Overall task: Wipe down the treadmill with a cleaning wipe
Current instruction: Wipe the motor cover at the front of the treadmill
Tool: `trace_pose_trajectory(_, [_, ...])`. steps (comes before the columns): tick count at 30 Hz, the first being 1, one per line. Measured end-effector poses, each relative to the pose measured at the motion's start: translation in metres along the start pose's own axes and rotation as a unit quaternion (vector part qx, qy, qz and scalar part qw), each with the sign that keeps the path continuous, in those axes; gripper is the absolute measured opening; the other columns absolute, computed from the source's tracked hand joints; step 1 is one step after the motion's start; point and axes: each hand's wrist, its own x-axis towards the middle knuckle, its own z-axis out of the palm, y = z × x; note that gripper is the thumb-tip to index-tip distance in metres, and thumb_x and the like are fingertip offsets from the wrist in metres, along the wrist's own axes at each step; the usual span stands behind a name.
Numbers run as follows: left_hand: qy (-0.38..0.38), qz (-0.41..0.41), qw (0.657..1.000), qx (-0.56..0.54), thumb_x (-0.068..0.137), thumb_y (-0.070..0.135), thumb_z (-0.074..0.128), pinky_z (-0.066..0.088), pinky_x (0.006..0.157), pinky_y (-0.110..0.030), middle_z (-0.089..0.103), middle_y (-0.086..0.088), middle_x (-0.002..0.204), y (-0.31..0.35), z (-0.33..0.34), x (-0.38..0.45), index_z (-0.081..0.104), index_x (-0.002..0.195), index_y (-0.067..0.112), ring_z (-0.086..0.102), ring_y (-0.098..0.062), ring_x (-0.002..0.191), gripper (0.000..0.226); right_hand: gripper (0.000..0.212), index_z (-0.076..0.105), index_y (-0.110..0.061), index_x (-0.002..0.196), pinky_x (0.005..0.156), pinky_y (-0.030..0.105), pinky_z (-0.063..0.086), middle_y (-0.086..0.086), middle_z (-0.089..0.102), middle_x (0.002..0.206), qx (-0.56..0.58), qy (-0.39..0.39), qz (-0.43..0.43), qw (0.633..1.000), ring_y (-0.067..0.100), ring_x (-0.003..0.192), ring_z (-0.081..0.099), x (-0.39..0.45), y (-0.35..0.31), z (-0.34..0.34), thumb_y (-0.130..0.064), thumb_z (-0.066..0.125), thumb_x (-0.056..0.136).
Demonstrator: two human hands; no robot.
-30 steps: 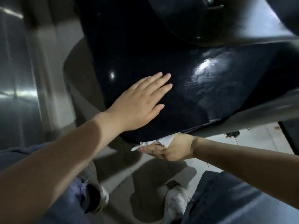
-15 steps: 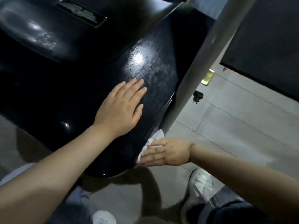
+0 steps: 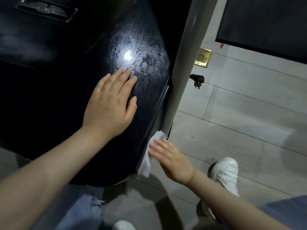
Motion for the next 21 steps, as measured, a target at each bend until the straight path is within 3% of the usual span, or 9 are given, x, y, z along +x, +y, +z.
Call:
trace_pose_trajectory(2, [0.001,0.003,1.0,0.005,0.098,0.033,0.038,0.016,0.122,-0.039,0.038,-0.011,0.155,0.001,0.001,0.0,0.044,0.145,0.008,0.031,-0.026,0.146,0.053,0.061,0.024,-0.018,0.153,0.121,0.044,0.021,-0.006,0.015,0.162,0.118,0.112,0.165,0.973,0.022,0.149,0.019,0.024,-0.026,0.006,-0.006,0.042,0.096])
trace_pose_trajectory(5, [-0.001,0.004,1.0,0.009,0.098,0.032,0.039,0.016,0.122,-0.04,0.037,-0.012,0.155,0.003,0.002,0.001,0.044,0.145,0.007,0.03,-0.027,0.146,0.054,0.061,0.016,-0.037,0.154,0.122,0.039,0.015,-0.005,0.018,0.162,0.253,0.255,0.324,0.875,0.019,0.15,0.017,0.073,-0.063,0.003,-0.02,0.039,0.101])
trace_pose_trajectory(7, [0.006,0.006,1.0,0.007,0.098,0.031,0.039,0.017,0.122,-0.042,0.037,-0.012,0.155,0.002,0.002,0.001,0.044,0.145,0.006,0.03,-0.027,0.146,0.054,0.058,0.024,-0.025,0.153,0.122,0.038,0.016,0.01,0.028,0.158,0.327,0.301,0.392,0.805,0.024,0.148,0.023,0.085,-0.084,0.005,-0.008,0.038,0.1])
trace_pose_trajectory(10, [0.016,0.009,1.0,0.007,0.098,0.031,0.039,0.019,0.121,-0.043,0.038,-0.013,0.155,0.002,0.003,0.0,0.044,0.145,0.005,0.03,-0.027,0.146,0.054,0.043,0.038,0.002,0.143,0.113,0.04,0.032,0.027,0.041,0.145,0.439,0.24,0.525,0.688,0.038,0.136,0.039,0.099,-0.076,-0.003,-0.01,0.034,0.101])
trace_pose_trajectory(12, [0.021,0.014,1.0,0.006,0.098,0.031,0.039,0.02,0.121,-0.044,0.038,-0.013,0.155,0.002,0.004,-0.001,0.044,0.144,0.005,0.031,-0.028,0.145,0.053,0.054,0.028,-0.01,0.152,0.115,0.028,0.028,0.011,0.033,0.155,0.428,0.288,0.506,0.691,0.021,0.143,0.032,0.112,-0.053,-0.007,-0.013,0.033,0.098])
trace_pose_trajectory(14, [0.021,0.016,1.0,0.005,0.098,0.031,0.039,0.02,0.121,-0.043,0.038,-0.012,0.155,0.001,0.006,-0.001,0.044,0.144,0.006,0.031,-0.028,0.145,0.053,0.061,0.023,-0.02,0.155,0.118,0.03,0.024,0.002,0.026,0.159,0.415,0.319,0.475,0.708,0.015,0.147,0.025,0.119,-0.04,-0.004,-0.023,0.032,0.094])
trace_pose_trajectory(18, [0.009,0.009,1.0,0.005,0.098,0.032,0.038,0.019,0.121,-0.043,0.037,-0.012,0.155,0.001,0.006,-0.001,0.043,0.145,0.007,0.03,-0.027,0.146,0.054,0.048,0.025,-0.029,0.154,0.121,0.035,0.021,-0.007,0.029,0.158,0.523,0.348,0.476,0.616,0.011,0.146,0.026,0.108,-0.089,0.005,-0.04,0.029,0.107])
trace_pose_trajectory(20, [0.004,0.007,1.0,0.005,0.099,0.033,0.035,0.018,0.121,-0.043,0.037,-0.011,0.155,0.001,0.005,-0.001,0.042,0.147,0.007,0.029,-0.026,0.146,0.055,0.073,0.024,-0.037,0.153,0.122,0.04,0.019,-0.015,0.027,0.158,0.465,0.338,0.471,0.669,0.006,0.146,0.024,0.106,-0.106,0.001,-0.071,0.039,0.091])
trace_pose_trajectory(21, [0.004,0.008,1.0,0.001,0.1,0.033,0.034,0.018,0.121,-0.042,0.037,-0.011,0.155,0.001,0.005,-0.001,0.041,0.147,0.007,0.029,-0.025,0.146,0.055,0.084,0.022,-0.036,0.154,0.122,0.042,0.016,-0.016,0.025,0.159,0.476,0.34,0.457,0.67,0.005,0.147,0.022,0.107,-0.107,0.002,-0.078,0.042,0.085])
